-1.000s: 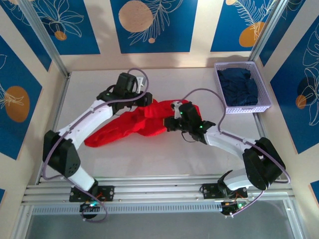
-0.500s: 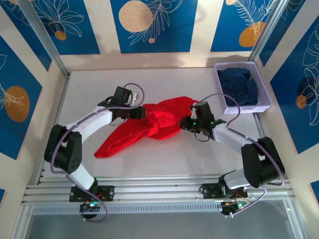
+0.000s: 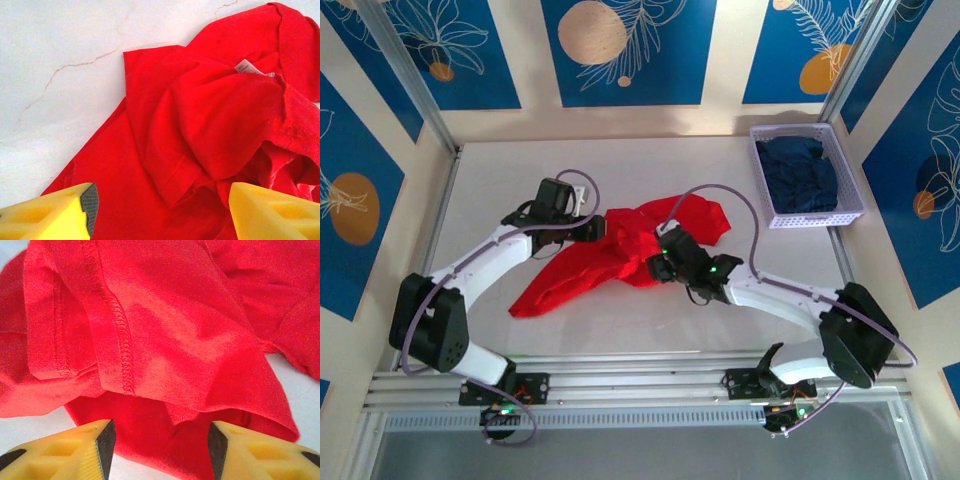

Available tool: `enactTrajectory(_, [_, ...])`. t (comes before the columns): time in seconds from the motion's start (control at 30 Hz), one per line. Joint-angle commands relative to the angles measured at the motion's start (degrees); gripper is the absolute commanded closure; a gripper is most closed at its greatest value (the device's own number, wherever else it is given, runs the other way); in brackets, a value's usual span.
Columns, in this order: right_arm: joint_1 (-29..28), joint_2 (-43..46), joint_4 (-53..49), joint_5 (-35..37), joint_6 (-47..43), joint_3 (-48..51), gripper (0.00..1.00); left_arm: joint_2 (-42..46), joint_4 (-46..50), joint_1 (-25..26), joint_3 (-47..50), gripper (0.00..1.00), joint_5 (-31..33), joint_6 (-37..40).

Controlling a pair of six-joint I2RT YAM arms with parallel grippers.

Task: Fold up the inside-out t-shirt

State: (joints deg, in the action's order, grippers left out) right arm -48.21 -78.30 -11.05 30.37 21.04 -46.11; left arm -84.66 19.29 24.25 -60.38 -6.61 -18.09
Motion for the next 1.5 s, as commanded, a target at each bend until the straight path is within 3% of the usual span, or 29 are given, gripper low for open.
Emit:
enactTrajectory(0.0, [-2.63, -3.49, -0.05, 9.36, -3.29, -2.99, 0.46, 1.58, 1.42, -0.70, 1.05, 0.30, 1.23, -0.32])
enactTrajectory(0.33, [-2.50, -14.14, 7.04, 7.47, -8.12, -6.45, 0.49, 2.21, 1.34, -0.97, 2.15, 0.30, 1.86, -0.17])
enactTrajectory(0.37, [-2.19, -15.10, 7.58, 7.87, -8.81, -7.18, 0.54, 2.22, 1.29, -1.04, 2.35, 0.30, 1.94, -0.22])
enactTrajectory(0.47, [-1.55, -14.17, 6.12, 9.94, -10.82, -8.85, 0.81, 2.13, 1.58, -0.98, 2.76, 0.30, 1.64, -0.62])
enactTrajectory(0.63, [1.31, -4.25, 1.20, 4.97, -10.24, -6.79, 0.99, 3.18, 0.85, -1.05, 4.43, 0.30, 1.08, -1.50])
enactTrajectory(0.87, [9.77, 8.41, -2.62, -14.83, -7.80, -10.75, 1.00, 5.17, -1.42, -0.80, 5.81, 0.29, -2.73, -1.45])
enactTrajectory(1.1, [19.93, 10.21, -3.05, -32.88, -2.84, -19.67, 1.00, 6.25, -7.04, -0.57, 8.85, 0.25, -8.21, -0.68])
enactTrajectory(1.47, [26.39, 7.67, -2.94, -37.99, 1.05, -23.35, 1.00, -2.03, -7.43, 2.28, 3.79, 0.26, -11.54, 2.15])
